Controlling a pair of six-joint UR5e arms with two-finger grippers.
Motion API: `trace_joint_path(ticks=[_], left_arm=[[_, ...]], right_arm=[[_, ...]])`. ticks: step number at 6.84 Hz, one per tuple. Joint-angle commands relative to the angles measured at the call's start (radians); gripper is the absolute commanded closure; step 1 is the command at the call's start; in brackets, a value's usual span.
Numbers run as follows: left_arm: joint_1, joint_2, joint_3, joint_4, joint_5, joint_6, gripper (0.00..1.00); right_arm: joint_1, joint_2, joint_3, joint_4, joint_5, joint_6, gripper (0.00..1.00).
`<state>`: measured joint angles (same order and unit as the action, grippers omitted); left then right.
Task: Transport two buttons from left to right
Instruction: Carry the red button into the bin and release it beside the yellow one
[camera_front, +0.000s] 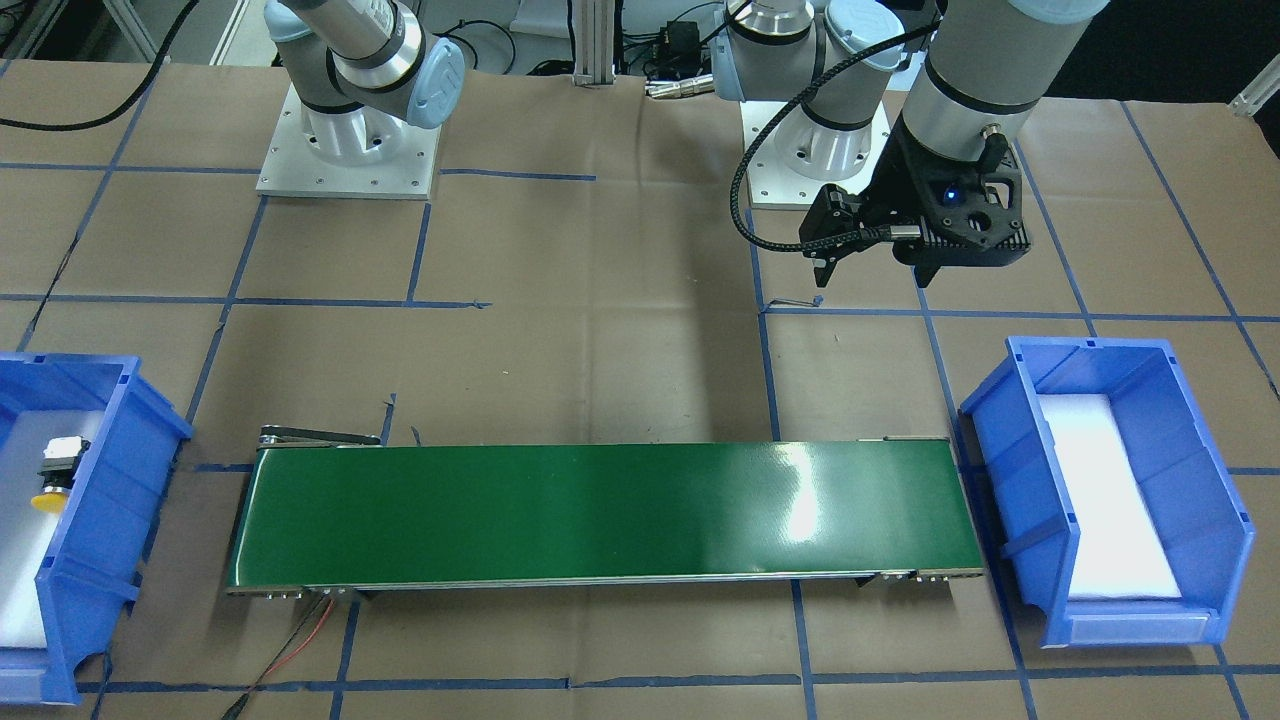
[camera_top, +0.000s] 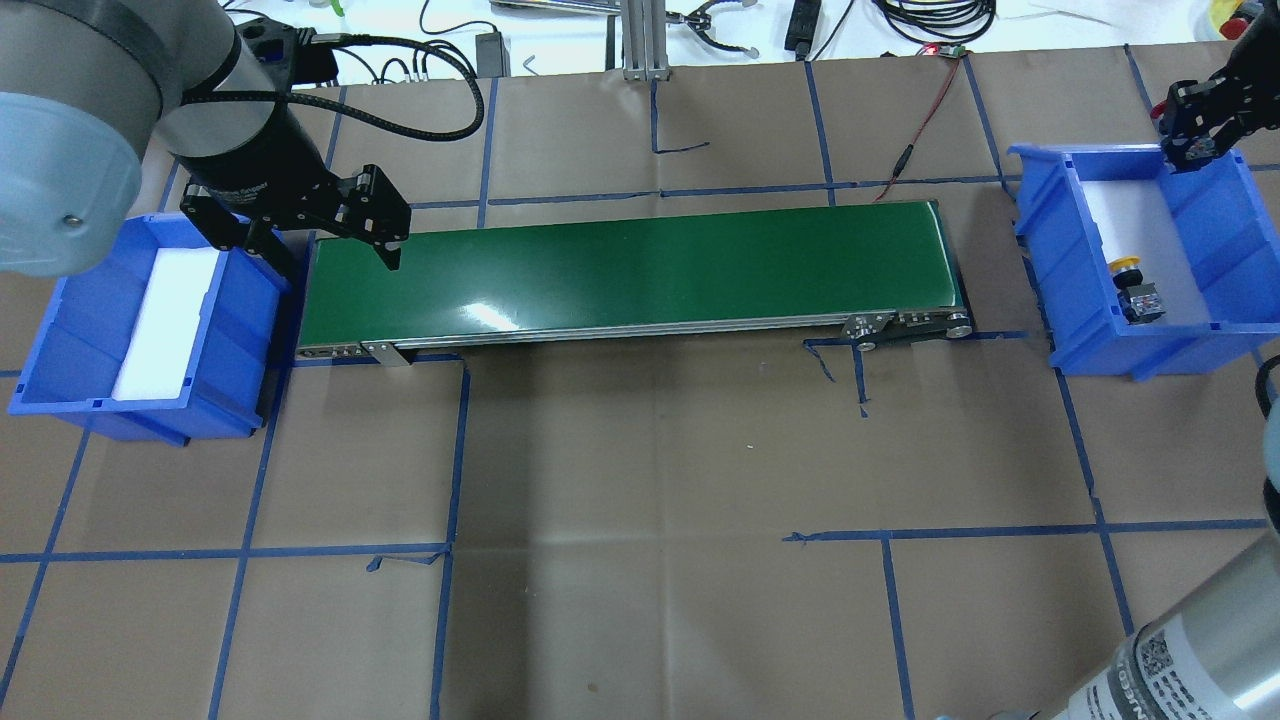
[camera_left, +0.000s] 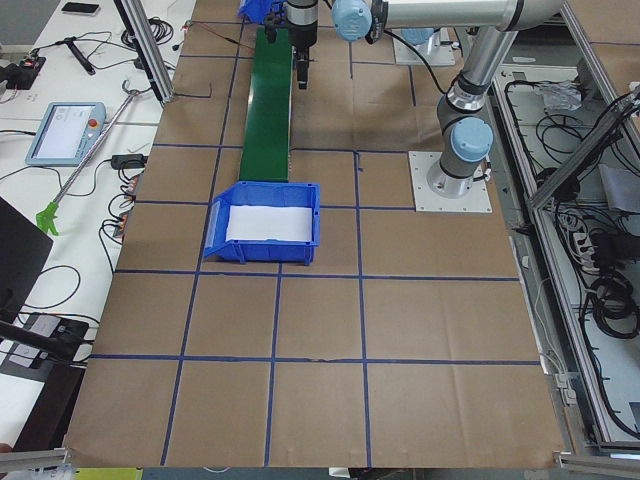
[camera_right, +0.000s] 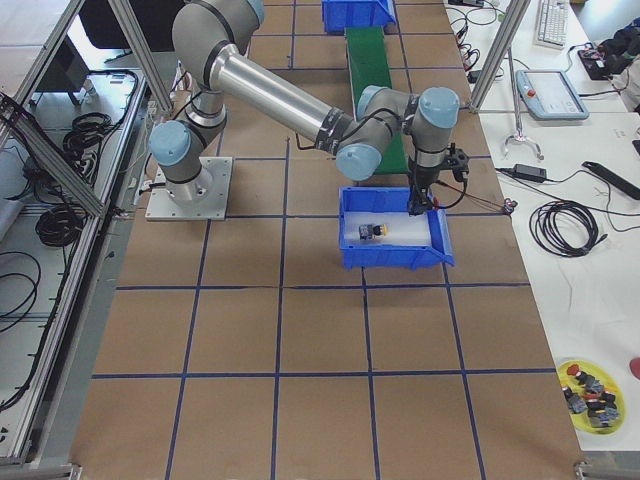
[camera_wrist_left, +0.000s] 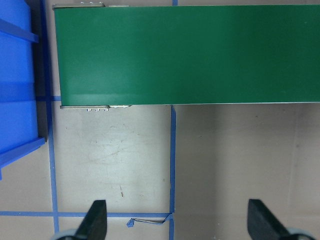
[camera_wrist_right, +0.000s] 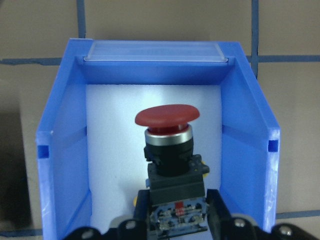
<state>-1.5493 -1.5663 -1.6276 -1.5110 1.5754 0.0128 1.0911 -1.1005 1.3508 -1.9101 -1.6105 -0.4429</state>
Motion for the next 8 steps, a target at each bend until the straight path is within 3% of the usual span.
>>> trace_joint_path(ticks=[1,3,8], left_arm=[[0.0,0.0,0.0,0.0,0.0,0.0,0.0],[0.0,0.0,0.0,0.0,0.0,0.0,0.0],[0.0,0.0,0.0,0.0,0.0,0.0,0.0]], right_arm=[[-0.003,0.036,0.042,-0.02,0.0,0.067,0.96],[0.004,0.06,0.086,-0.085,0.001,0.063,0.96],[0.006,0.132,0.079,-0.113,0.008,0.053,0.96]])
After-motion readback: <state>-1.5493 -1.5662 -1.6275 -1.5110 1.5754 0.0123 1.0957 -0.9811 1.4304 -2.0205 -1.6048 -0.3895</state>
